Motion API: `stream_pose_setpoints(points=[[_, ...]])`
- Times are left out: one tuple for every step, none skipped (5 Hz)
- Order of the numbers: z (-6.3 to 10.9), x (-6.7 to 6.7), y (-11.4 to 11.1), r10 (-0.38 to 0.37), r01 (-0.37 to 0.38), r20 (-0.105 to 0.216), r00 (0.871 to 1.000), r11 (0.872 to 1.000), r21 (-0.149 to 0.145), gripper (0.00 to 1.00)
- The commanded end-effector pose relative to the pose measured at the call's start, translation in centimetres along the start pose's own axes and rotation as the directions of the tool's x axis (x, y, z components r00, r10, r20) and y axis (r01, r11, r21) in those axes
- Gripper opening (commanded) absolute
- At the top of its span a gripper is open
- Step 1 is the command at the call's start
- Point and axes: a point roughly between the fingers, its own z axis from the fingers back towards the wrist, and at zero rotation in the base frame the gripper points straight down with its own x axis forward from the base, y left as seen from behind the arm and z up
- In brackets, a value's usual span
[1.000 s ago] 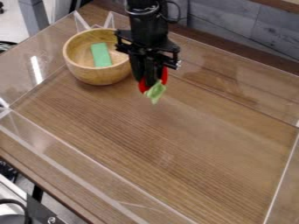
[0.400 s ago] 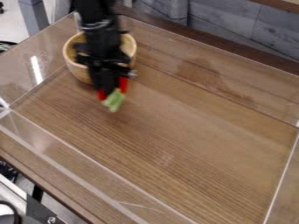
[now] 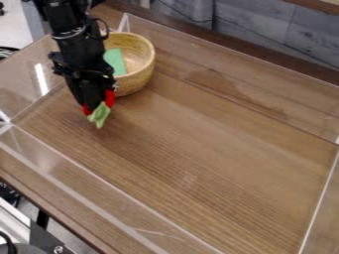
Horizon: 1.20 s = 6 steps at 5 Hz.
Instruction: Move the red fruit to the left
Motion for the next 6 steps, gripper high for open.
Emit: stream_pose_setpoints(points=[[0.9,0.0,0.2,0.045,-0.045,0.025,0.999,0.999,0.015,0.0],[-0.2,-0.6,0.7,0.007,-0.007,0.017,1.0,1.0,0.011,0.0],[-1.3,-1.1,1.2,-0.021,0.021,0.009,1.0,1.0,0.006,0.0],[-0.8,-0.3,1.6,-0.028,0.028,0.005,1.0,1.0,-0.004,1.0],[-0.4,0.5,2.0,-0.031,0.031,0.004,1.0,0.999,-0.013,0.0],[-1.1,0.0,2.0,-0.069,0.069,-0.003,0.998,0.997,-0.026,0.0]])
